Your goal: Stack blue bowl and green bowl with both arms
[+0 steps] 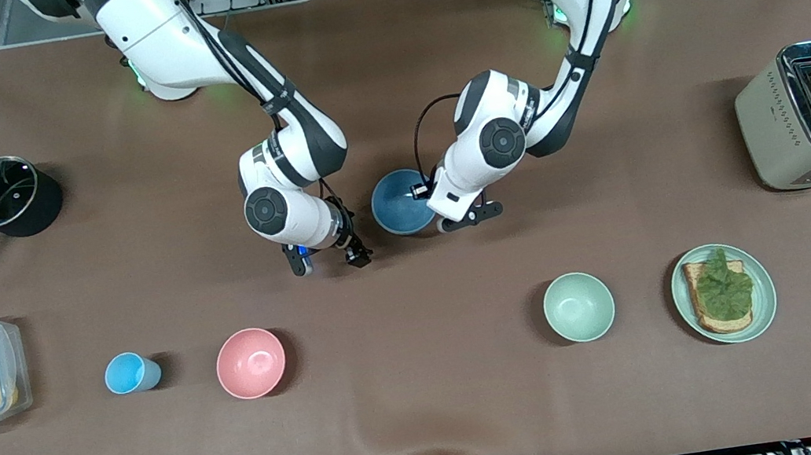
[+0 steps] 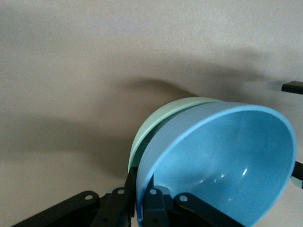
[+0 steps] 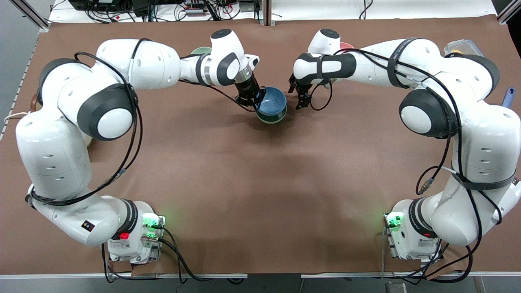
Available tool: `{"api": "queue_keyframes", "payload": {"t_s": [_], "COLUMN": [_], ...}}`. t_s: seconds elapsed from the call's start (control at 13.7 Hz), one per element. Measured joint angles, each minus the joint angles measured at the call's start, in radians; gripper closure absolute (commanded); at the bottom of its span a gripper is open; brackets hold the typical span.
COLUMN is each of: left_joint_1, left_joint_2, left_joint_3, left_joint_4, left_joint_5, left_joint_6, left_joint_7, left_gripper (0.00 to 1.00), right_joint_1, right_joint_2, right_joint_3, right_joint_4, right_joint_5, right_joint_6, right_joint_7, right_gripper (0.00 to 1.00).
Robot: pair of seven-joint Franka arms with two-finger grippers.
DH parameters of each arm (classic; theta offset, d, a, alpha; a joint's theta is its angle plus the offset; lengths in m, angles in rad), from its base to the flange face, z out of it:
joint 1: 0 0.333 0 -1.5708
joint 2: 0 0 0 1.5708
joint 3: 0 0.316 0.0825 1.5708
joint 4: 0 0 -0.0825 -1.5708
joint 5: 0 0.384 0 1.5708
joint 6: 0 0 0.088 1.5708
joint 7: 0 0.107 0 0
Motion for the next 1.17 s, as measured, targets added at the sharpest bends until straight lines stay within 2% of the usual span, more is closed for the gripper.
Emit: {"api": "queue_keyframes", "payload": {"t_s": [0.07, 0.66, 0.8, 0.95, 1.17], "left_joint_1": [-0.002, -0.005, 0.001, 0.012, 0.079], "left_joint_2": [0.001, -0.004, -0.029, -0.071, -0.152], "left_joint_3": [0.000, 0.004, 0.015, 0.033, 0.046], "left_joint_4": [0.000, 0.017, 0.032, 0.049, 0.064], "left_joint_5": [0.000, 0.000, 0.003, 0.054, 0.130], "left_joint_6": [0.000, -0.004, -0.045, -0.122, -0.238], "left_joint_7": [0.000, -0.003, -0.004, -0.004, -0.006], "left_gripper": [0.00, 0.00, 0.00, 0.00, 0.00], "right_joint_1": [0.000, 0.001, -0.001, -0.002, -0.009], "right_joint_2": [0.000, 0.005, 0.005, -0.005, -0.058], "right_joint_3": [0.000, -0.001, -0.007, -0.034, -0.102], "right_joint_4": [0.000, -0.001, 0.000, 0.008, 0.030], "right_joint_5": [0.001, 0.001, 0.001, -0.009, -0.089], "right_joint_6": [0.000, -0.004, -0.076, -0.169, -0.357], "right_joint_7": [0.000, -0.012, -0.090, -0.138, -0.159], "right_gripper": [0.00, 0.00, 0.00, 0.00, 0.00]}}
